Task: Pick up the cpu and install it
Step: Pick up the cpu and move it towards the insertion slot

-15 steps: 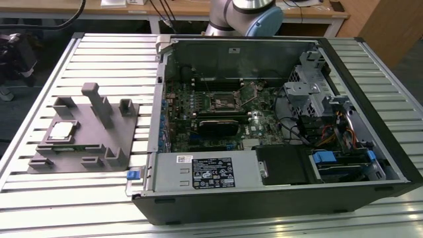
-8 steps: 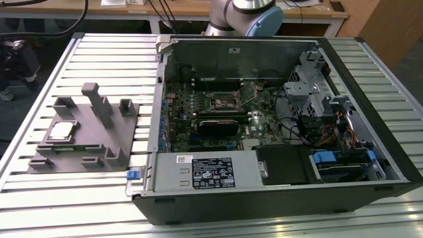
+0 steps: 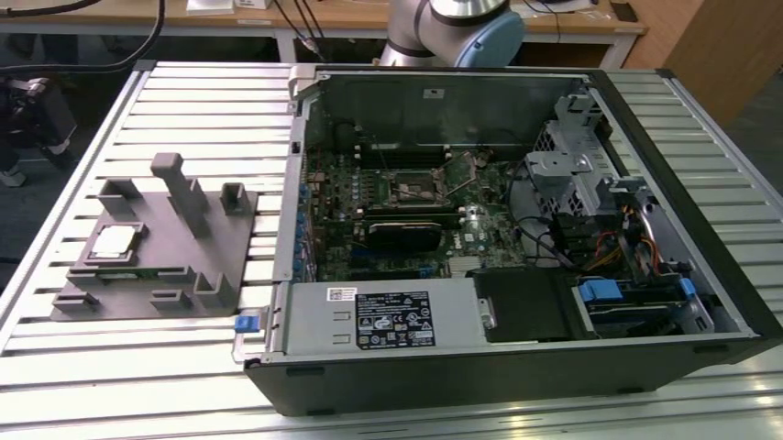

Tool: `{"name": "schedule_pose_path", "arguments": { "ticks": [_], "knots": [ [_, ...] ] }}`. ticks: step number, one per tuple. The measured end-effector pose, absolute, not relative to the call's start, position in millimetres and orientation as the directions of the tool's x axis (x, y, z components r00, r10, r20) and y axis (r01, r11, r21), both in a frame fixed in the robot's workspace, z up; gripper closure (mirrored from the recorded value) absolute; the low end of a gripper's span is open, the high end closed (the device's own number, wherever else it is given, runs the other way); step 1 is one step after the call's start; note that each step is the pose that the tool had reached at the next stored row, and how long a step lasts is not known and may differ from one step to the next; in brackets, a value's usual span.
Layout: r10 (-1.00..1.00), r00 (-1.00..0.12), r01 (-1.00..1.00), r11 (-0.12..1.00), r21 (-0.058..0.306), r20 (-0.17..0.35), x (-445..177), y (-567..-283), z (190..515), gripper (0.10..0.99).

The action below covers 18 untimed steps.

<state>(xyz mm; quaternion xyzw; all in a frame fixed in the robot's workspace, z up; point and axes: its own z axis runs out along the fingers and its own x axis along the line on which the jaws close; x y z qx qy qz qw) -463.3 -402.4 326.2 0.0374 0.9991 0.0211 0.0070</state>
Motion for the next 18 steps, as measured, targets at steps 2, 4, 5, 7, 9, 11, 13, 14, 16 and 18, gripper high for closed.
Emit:
{"name": "schedule_pose_path", "arguments": {
  "ticks": [2, 4, 5, 7, 9, 11, 13, 14, 16, 18],
  "knots": [
    [0.075, -0.997, 0.075, 0.996, 0.043, -0.012, -463.3, -402.4, 325.4, 0.439],
    [0.075, -0.997, 0.075, 0.996, 0.043, -0.011, -463.3, -402.4, 324.5, 0.439],
    [0.075, -0.997, 0.075, 0.996, 0.043, -0.011, -463.3, -402.4, 324.1, 0.439],
    [0.075, -0.997, 0.075, 0.996, 0.042, -0.009, -463.3, -402.4, 323.3, 0.439],
    [0.075, -0.997, 0.075, 0.996, 0.042, -0.008, -463.3, -402.4, 322.4, 0.439],
    [0.075, -0.997, 0.075, 0.996, 0.042, -0.007, -463.3, -402.4, 321.5, 0.439],
    [0.075, -0.997, 0.075, 0.996, 0.042, -0.006, -463.3, -402.4, 320.7, 0.439],
    [0.075, -0.997, 0.075, 0.996, 0.042, -0.006, -463.3, -402.4, 320.3, 0.439],
    [0.075, -0.997, 0.075, 0.996, 0.042, -0.003, -463.3, -402.4, 319.6, 0.439],
    [0.073, -0.997, 0.073, 0.996, 0.042, 0.003, -463.3, -402.6, 317.9, 0.439]
  ]
}}
